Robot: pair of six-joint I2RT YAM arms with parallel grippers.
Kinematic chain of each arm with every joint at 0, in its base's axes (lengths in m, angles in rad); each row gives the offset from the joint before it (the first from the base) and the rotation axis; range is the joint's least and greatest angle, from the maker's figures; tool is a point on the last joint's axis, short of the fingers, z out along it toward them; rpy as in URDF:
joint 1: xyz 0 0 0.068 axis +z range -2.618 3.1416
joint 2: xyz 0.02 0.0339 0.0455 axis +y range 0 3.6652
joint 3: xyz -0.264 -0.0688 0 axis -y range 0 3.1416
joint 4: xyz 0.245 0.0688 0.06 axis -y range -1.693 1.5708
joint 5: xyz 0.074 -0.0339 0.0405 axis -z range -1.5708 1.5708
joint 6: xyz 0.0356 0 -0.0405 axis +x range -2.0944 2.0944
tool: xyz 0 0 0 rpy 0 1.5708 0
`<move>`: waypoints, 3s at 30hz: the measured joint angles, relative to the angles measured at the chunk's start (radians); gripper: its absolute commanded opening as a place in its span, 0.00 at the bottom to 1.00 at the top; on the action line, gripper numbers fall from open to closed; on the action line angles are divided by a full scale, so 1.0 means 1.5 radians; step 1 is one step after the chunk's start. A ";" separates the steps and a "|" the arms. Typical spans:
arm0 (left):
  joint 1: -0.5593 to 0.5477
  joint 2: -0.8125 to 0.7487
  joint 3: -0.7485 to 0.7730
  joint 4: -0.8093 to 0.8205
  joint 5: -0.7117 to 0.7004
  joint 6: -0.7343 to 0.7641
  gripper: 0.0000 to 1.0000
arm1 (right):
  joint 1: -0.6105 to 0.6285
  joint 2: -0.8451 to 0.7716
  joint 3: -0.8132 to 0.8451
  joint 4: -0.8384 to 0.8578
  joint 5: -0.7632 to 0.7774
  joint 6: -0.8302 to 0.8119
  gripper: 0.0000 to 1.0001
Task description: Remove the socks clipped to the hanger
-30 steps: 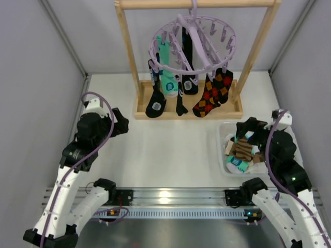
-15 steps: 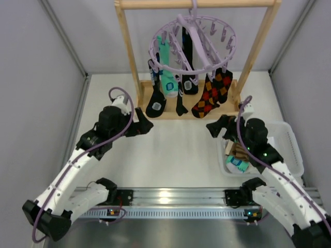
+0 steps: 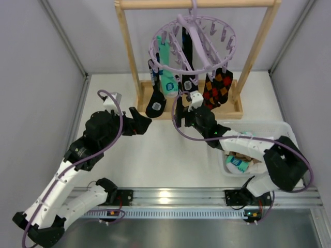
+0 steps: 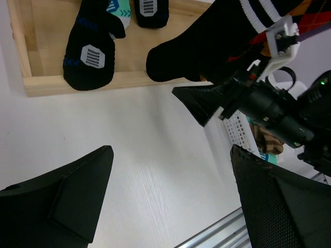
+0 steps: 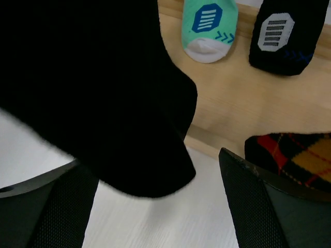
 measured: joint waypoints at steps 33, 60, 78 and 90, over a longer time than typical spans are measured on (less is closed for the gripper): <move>-0.054 0.245 0.359 -0.002 -0.009 0.032 0.98 | 0.041 -0.206 -0.166 0.232 -0.084 0.002 0.00; -0.132 0.474 0.441 0.112 -0.130 0.047 0.80 | 0.096 -0.241 -0.166 0.150 -0.166 0.054 0.00; -0.143 0.511 0.465 0.120 -0.175 0.086 0.04 | 0.138 -0.203 -0.165 0.147 -0.109 0.030 0.00; -0.145 0.511 0.466 0.124 -0.176 0.100 0.31 | 0.141 -0.322 -0.170 0.037 -0.029 0.018 0.00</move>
